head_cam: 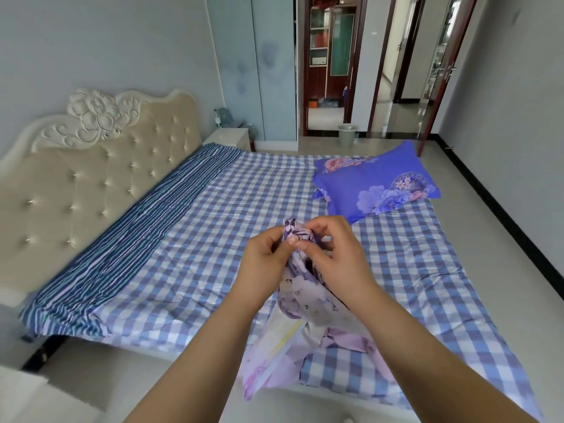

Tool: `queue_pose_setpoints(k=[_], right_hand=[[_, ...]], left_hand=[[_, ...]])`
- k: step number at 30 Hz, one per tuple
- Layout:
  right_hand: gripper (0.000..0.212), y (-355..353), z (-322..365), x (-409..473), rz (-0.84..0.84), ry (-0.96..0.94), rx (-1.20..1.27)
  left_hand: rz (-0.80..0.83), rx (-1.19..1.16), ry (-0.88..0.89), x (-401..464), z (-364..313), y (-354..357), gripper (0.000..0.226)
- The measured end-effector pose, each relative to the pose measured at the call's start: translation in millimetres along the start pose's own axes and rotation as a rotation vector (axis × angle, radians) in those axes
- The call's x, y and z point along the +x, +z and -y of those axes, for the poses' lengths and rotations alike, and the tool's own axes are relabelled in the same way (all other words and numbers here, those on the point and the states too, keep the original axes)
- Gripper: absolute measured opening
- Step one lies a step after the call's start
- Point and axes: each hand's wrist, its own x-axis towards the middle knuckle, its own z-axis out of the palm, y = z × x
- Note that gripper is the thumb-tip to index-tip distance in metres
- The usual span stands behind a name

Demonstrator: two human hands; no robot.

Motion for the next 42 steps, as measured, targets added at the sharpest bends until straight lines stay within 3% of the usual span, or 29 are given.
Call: queue_pose_setpoints(k=[8, 12, 17, 19, 23, 26, 30, 34, 37, 39, 40, 42], right_hand=[[0.005, 43.2, 78.0, -69.0, -0.196, -0.069, -0.138], [0.008, 48.6, 116.6, -82.2, -0.204, -0.088, -0.207], [0.01, 60.1, 138.2, -97.3, -0.182, -0.101, -0.152], [0.019, 66.6, 129.5, -108.7, -0.127, 0.0, -0.138], [0.033, 70.9, 64.7, -134.6, 0.038, 0.389, -0.46], [0.054, 55.5, 23.5, -149.5, 0.095, 0.566, -0.302], [0.086, 40.3, 9.7, -134.6, 0.3, 0.532, -0.429], [0.079, 14.3, 0.8, -129.3, 0.593, 0.502, -0.766], [0.094, -10.7, -14.9, -143.1, 0.751, 0.485, -1.068], [0.102, -24.5, -22.5, -149.9, 0.758, 0.445, -1.176], [0.096, -30.8, -25.0, -149.6, 0.718, 0.415, -1.211], [0.065, -44.5, -30.6, -145.1, 0.588, 0.369, -1.261]], left_hand=[[0.04, -0.063, 0.019, -99.6, -17.4, -48.4, 0.016], [-0.055, 0.044, 0.085, -119.4, -25.9, -58.9, 0.006], [-0.189, -0.041, 0.072, -130.4, -47.6, -62.9, 0.02], [-0.21, -0.127, 0.01, -127.9, -55.0, -61.8, 0.022], [-0.301, -0.152, -0.013, -107.1, -64.5, -68.7, 0.026], [-0.356, -0.182, 0.075, -87.4, -84.7, -80.0, 0.03], [-0.372, -0.294, 0.166, -55.3, -114.7, -98.7, 0.024], [-0.476, -0.368, 0.179, -35.8, -145.5, -113.3, 0.025], [-0.536, -0.403, 0.226, -21.2, -154.1, -133.1, 0.028], [-0.575, -0.316, 0.212, -13.0, -148.0, -144.1, 0.028], [-0.595, -0.273, 0.193, -10.5, -142.3, -149.1, 0.028], [-0.649, -0.241, 0.132, -4.6, -126.3, -161.3, 0.025]])
